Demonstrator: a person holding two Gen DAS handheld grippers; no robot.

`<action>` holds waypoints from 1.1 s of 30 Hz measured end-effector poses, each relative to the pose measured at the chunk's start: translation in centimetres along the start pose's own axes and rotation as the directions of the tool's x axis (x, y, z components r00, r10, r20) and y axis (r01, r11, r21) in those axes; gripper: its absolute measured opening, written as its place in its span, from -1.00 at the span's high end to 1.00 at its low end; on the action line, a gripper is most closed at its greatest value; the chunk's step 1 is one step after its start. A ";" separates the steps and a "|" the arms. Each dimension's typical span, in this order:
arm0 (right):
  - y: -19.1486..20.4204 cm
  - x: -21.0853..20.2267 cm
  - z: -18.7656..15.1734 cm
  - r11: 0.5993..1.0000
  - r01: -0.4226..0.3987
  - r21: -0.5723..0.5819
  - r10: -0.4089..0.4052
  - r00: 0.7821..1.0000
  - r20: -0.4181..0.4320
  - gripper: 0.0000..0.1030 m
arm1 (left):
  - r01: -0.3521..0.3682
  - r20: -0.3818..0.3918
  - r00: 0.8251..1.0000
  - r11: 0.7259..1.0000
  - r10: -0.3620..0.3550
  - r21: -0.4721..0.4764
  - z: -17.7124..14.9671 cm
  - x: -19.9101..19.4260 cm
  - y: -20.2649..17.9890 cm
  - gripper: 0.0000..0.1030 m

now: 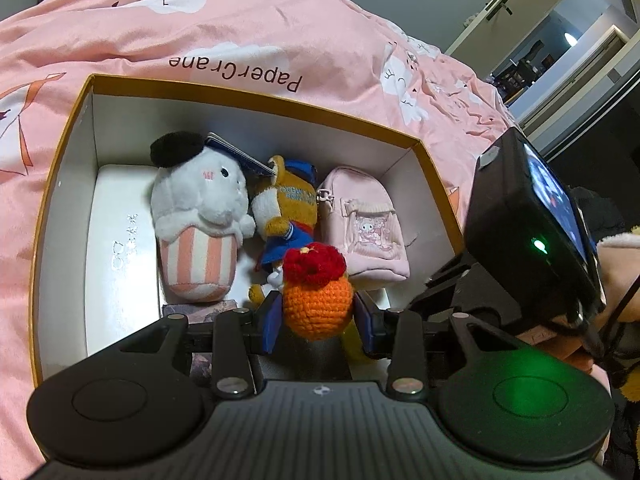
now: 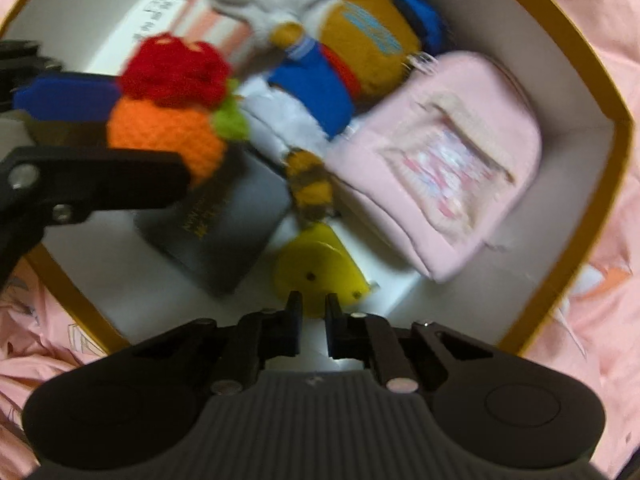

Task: Organize objects
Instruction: 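Lower the crocheted fruit and tape measure into the orange box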

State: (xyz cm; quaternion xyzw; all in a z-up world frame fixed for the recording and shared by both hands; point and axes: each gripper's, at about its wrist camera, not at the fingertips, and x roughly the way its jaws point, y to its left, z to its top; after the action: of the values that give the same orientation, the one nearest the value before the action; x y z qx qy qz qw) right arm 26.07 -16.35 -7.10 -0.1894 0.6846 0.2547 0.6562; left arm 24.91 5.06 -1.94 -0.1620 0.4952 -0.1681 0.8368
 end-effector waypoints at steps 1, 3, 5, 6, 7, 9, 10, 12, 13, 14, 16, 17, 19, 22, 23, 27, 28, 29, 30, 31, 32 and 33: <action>0.5 -0.2 -0.1 0.999 0.009 -0.038 -0.008 0.999 0.031 0.73 | -0.003 0.000 1.000 1.000 0.003 -0.001 0.0 0.0 0.1 0.15; 1.2 0.0 -0.3 0.995 0.032 -0.095 -0.027 0.999 0.047 0.73 | -0.007 -0.001 1.000 1.000 0.007 -0.003 0.0 0.0 0.3 0.15; 1.1 0.4 -0.4 0.996 0.000 -0.086 0.002 1.000 0.021 0.73 | -0.008 -0.002 1.000 1.000 0.008 -0.006 0.1 0.1 0.4 0.15; 1.0 0.5 -0.4 0.997 -0.020 -0.074 0.021 1.000 0.010 0.77 | -0.007 -0.003 1.000 1.000 0.007 -0.006 0.1 0.1 0.5 0.15; 0.9 0.6 -0.5 0.997 -0.035 -0.062 0.035 0.999 0.002 0.78 | -0.006 -0.004 1.000 1.000 0.006 -0.005 0.1 0.1 0.5 0.15; 0.8 0.8 -0.7 0.997 -0.055 -0.047 0.055 0.998 -0.010 0.78 | -0.004 -0.006 1.000 1.000 0.004 -0.001 0.2 0.2 0.4 0.15; 0.8 0.9 -0.9 0.997 -0.069 -0.040 0.068 0.997 -0.019 0.78 | -0.003 -0.006 1.000 1.000 0.003 0.001 0.2 0.2 0.4 0.15; 1.0 1.0 -1.1 0.996 -0.070 -0.050 0.069 0.997 -0.025 0.79 | 0.000 -0.010 1.000 1.000 0.000 0.004 0.2 0.4 0.2 0.15; 1.3 1.1 -1.3 0.996 -0.061 -0.071 0.059 0.998 -0.023 0.79 | 0.000 -0.011 1.000 1.000 0.000 0.005 0.2 0.4 0.2 0.15; 1.7 1.1 -1.5 0.995 -0.033 -0.099 0.032 0.999 -0.013 0.80 | -0.001 -0.013 1.000 1.000 0.001 0.007 0.2 0.5 0.1 0.15; 2.6 1.2 -2.0 0.986 0.046 -0.163 -0.046 0.999 0.000 0.80 | -0.003 -0.016 1.000 1.000 0.004 0.009 0.2 0.6 0.1 0.15; 2.7 1.3 -2.1 0.982 0.060 -0.176 -0.061 0.998 0.001 0.78 | -0.005 -0.016 1.000 1.000 0.005 0.008 0.2 0.6 0.1 0.15; 3.1 1.4 -2.5 0.976 0.084 -0.203 -0.085 0.996 0.004 0.78 | -0.008 -0.015 1.000 1.000 0.008 0.006 0.2 0.6 0.2 0.15; 3.7 1.6 -3.3 0.955 0.158 -0.250 -0.158 0.987 0.024 0.78 | -0.016 -0.022 1.000 1.000 0.016 0.008 0.2 0.7 0.3 0.15; 3.9 1.6 -3.5 0.951 0.169 -0.260 -0.167 0.985 0.031 0.76 | -0.016 -0.024 1.000 1.000 0.016 0.009 0.1 0.7 0.3 0.15; 3.6 1.4 -4.1 0.964 0.123 -0.235 -0.120 0.992 0.027 0.48 | -0.006 -0.015 1.000 1.000 0.006 0.015 0.2 0.5 0.3 0.15; 3.3 1.3 -4.2 0.973 0.101 -0.209 -0.098 0.995 0.023 0.39 | -0.008 -0.011 1.000 1.000 0.009 0.015 0.2 0.3 0.4 0.15; 3.1 1.4 -4.2 0.979 0.079 -0.187 -0.077 0.997 0.016 0.33 | -0.012 -0.008 1.000 1.000 0.012 0.016 0.2 0.2 0.4 0.15; 3.1 1.5 -4.3 0.982 0.063 -0.179 -0.063 0.998 0.009 0.32 | -0.016 -0.003 1.000 1.000 0.016 0.016 0.2 0.1 0.5 0.15; 3.2 1.6 -4.4 0.981 0.059 -0.184 -0.060 0.998 0.001 0.30 | -0.020 0.000 1.000 1.000 0.020 0.015 0.3 0.1 0.5 0.15; 3.4 1.7 -4.5 0.979 0.067 -0.194 -0.069 0.998 0.000 0.27 | -0.022 0.001 1.000 1.000 0.022 0.013 0.3 0.0 0.6 0.15; 3.6 1.9 -4.6 0.975 0.082 -0.206 -0.084 0.996 -0.001 0.17 | -0.023 0.001 1.000 1.000 0.023 0.010 0.3 0.0 0.7 0.15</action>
State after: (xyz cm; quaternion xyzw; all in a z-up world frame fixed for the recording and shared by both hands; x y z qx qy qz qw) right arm 20.09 -16.07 -8.56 -0.2857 0.6492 0.2955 0.6400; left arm 25.24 5.76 -2.13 -0.1523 0.4958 -0.1610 0.8397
